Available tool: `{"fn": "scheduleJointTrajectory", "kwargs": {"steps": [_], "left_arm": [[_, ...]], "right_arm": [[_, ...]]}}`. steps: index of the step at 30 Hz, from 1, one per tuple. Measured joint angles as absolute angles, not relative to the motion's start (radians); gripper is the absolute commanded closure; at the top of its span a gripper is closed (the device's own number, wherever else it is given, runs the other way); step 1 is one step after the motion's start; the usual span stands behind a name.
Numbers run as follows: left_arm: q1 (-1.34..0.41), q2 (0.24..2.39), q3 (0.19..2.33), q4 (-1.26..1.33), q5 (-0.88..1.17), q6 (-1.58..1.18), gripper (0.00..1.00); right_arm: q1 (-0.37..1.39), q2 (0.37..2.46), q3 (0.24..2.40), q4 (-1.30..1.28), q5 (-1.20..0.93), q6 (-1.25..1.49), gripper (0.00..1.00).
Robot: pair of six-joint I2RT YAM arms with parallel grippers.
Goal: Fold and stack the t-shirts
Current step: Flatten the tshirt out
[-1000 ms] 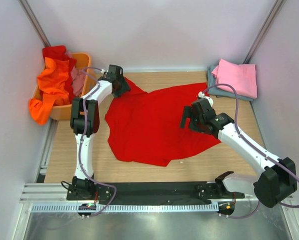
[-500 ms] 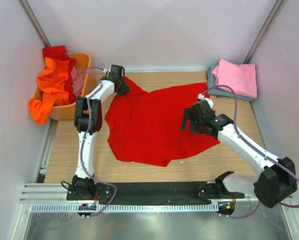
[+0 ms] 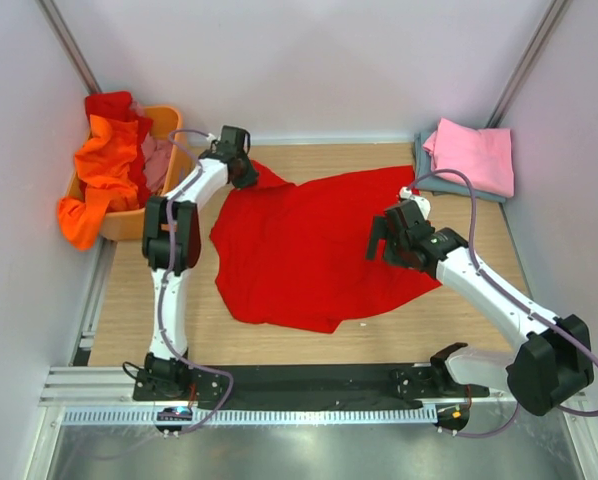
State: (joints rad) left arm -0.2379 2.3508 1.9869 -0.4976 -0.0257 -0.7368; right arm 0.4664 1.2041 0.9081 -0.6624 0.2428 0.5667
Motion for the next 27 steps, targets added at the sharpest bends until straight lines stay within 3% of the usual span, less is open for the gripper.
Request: {"fn": "scheduleJointTrajectory", "kwargs": {"steps": [5, 12, 16, 18, 22, 27], "left_arm": [[-0.286, 2.028, 1.729, -0.568, -0.055, -0.704, 1.0], [-0.499, 1.351, 1.323, -0.676, -0.129, -0.669, 1.0], [-0.586, 1.112, 1.134, -0.799, -0.144, -0.698, 1.0], [-0.59, 1.038, 1.041, -0.862, -0.144, -0.721, 1.0], [-0.593, 0.93, 0.867, -0.955, -0.135, -0.763, 1.0], [-0.622, 0.87, 0.83, -1.02, -0.131, -0.794, 1.0]], "right_arm": [[0.414, 1.203, 0.972, -0.683, 0.303, 0.563, 0.0], [0.343, 1.213, 1.076, -0.689, 0.334, 0.561, 0.0], [0.311, 1.296, 1.191, -0.681, 0.316, 0.556, 0.0], [0.297, 1.354, 1.24, -0.66, 0.293, 0.553, 0.0], [0.284, 1.547, 1.37, -0.633, 0.191, 0.53, 0.1], [0.349, 1.934, 1.691, -0.643, 0.127, 0.476, 0.11]]}}
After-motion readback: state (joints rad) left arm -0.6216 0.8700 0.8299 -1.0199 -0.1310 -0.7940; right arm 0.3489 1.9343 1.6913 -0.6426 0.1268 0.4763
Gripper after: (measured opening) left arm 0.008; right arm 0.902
